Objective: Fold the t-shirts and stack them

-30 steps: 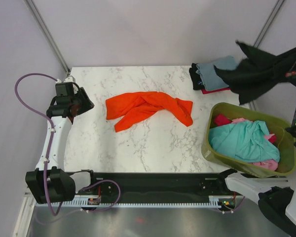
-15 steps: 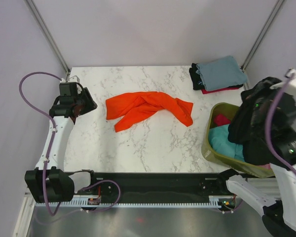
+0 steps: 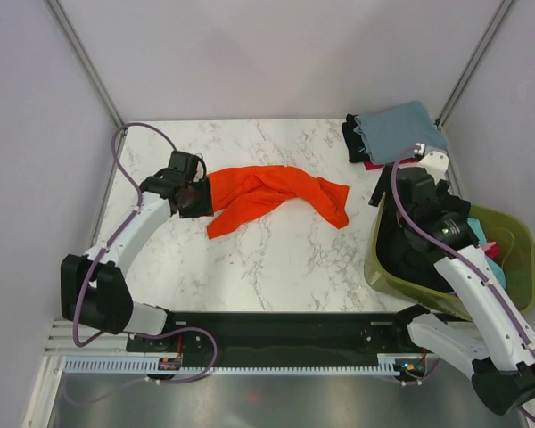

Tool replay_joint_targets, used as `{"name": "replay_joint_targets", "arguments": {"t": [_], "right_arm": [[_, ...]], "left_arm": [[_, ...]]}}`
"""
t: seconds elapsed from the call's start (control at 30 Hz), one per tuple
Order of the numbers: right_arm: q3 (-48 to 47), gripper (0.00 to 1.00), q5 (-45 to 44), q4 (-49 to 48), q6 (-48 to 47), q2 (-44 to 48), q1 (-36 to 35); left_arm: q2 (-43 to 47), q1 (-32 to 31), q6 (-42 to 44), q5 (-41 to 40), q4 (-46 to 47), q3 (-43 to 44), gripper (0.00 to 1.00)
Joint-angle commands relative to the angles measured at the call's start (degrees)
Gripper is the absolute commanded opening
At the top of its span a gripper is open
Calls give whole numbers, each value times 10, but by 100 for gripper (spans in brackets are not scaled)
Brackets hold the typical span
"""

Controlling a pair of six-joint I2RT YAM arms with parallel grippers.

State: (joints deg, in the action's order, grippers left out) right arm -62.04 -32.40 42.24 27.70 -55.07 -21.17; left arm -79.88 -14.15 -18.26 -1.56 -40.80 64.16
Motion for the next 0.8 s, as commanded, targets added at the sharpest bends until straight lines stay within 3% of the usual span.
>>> {"name": "replay_joint_targets", "arguments": {"t": [0.0,0.13,0.27,0.33,0.4,0.5,0.63,0.77], "right_arm": [[-33,98,1,-12,-16,30,-38],[-70,98,46,-20,8,-55,-145],[-93,98,47,-81,36,-178,-312],[-120,98,86,-121,32,-262,-336],[-145,98,149,-153,25,-316,-352],[-215,98,191,-189,19,-459,-366],[-356,97,212,-160,15,-606,-396],[-464,95,219,-134,18,-708,-405]], "left_arm": [[7,-10,-1,-45,-31,14,52],[11,8,-3,-59,-34,34,53],[37,129,-12,-43,-33,40,54],[95,214,-29,-9,-2,-6,54],[126,238,-38,12,41,-47,53],[152,249,-47,12,46,-47,53],[175,267,-42,5,51,-47,53],[186,267,-36,-3,51,-47,53]]}}
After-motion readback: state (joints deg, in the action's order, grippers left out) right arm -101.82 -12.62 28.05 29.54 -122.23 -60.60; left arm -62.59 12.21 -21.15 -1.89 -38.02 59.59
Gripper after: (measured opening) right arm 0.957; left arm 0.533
